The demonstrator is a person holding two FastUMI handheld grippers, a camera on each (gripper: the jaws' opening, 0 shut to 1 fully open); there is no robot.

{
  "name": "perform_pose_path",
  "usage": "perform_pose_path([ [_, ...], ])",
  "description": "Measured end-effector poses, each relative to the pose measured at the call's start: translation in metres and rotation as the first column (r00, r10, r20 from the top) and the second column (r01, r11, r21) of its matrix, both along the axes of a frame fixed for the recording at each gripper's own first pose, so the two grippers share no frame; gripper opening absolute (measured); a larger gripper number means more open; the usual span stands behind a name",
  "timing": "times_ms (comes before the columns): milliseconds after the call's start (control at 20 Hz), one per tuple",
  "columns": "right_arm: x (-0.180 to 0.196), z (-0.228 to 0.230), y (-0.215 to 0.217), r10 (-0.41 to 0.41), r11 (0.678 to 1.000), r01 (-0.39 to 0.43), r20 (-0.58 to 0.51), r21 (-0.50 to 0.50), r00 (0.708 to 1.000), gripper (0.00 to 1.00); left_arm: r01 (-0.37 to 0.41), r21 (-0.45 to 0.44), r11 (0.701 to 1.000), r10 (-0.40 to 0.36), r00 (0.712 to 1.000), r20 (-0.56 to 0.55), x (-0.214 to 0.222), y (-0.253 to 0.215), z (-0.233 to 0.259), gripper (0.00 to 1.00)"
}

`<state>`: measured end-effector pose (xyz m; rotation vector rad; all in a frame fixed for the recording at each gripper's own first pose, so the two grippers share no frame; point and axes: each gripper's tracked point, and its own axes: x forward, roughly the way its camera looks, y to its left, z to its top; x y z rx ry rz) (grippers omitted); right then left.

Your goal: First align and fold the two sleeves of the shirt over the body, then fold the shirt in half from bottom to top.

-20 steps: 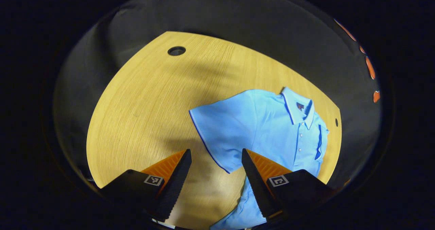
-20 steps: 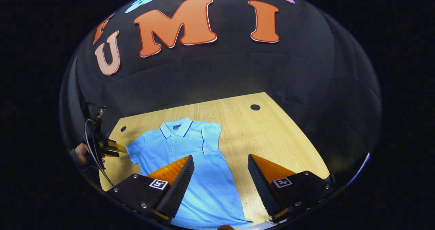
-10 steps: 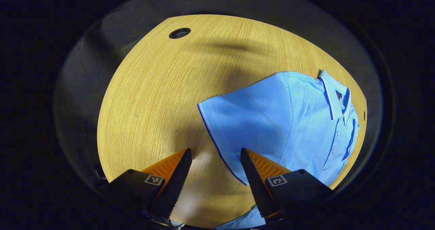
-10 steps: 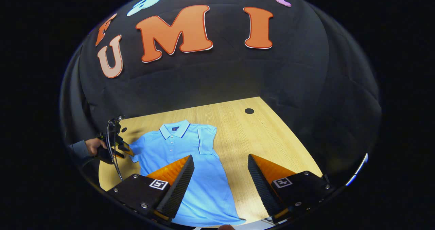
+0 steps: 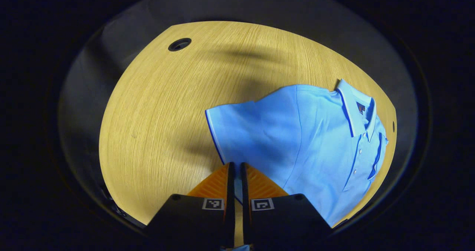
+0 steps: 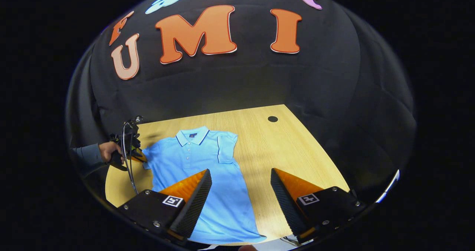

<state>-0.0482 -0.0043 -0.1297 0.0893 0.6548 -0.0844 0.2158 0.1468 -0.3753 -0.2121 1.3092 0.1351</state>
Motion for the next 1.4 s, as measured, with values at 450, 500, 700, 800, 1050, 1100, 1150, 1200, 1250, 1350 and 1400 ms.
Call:
perform_pose_path([
  [450,-0.007,-0.007,-0.001,-0.04,0.999,0.04,0.006,0.024,0.999,0.97,0.117,-0.081,0.99,-0.106,0.986,0.131,0.024,-0.019,0.036,0.13],
  [500,-0.008,-0.009,-0.004,-0.05,0.999,0.05,0.007,0.016,0.999,0.97,0.148,-0.074,0.986,-0.136,0.98,0.144,0.027,-0.026,0.04,0.12],
  [700,-0.018,-0.021,0.0,-0.067,0.997,0.068,-0.027,0.031,0.997,0.97,0.254,-0.071,0.965,-0.237,0.952,0.194,0.039,-0.06,0.056,0.13],
  [800,-0.021,-0.024,0.0,-0.076,0.997,0.078,-0.041,0.026,0.996,0.97,0.316,-0.045,0.948,-0.301,0.932,0.2,0.042,-0.076,0.058,0.13],
  [1050,-0.032,-0.036,0.003,-0.081,0.996,0.083,-0.074,0.035,0.994,0.97,0.44,-0.075,0.895,-0.413,0.88,0.234,0.044,-0.13,0.064,0.12],
  [1100,-0.033,-0.036,0.004,-0.08,0.996,0.083,-0.075,0.038,0.994,0.97,0.459,-0.098,0.883,-0.424,0.871,0.249,0.042,-0.142,0.065,0.12],
  [1150,-0.034,-0.036,0.005,-0.074,0.996,0.077,-0.074,0.047,0.995,0.97,0.48,-0.136,0.867,-0.434,0.86,0.268,0.037,-0.154,0.069,0.12],
  [1200,-0.034,-0.036,0.005,-0.069,0.996,0.072,-0.072,0.053,0.995,0.97,0.497,-0.17,0.851,-0.443,0.853,0.277,0.032,-0.163,0.073,0.18],
  [1250,-0.033,-0.036,0.004,-0.059,0.997,0.063,-0.072,0.054,0.996,0.97,0.5,-0.188,0.845,-0.443,0.852,0.279,0.023,-0.167,0.075,0.27],
  [1350,-0.033,-0.036,0.001,-0.035,0.998,0.039,-0.068,0.054,0.997,0.97,0.497,-0.154,0.854,-0.443,0.849,0.288,0.013,-0.157,0.078,0.58],
  [1400,-0.033,-0.036,0.002,-0.019,0.998,0.023,-0.069,0.059,0.997,0.97,0.496,-0.131,0.858,-0.443,0.846,0.298,0.006,-0.152,0.081,0.71],
])
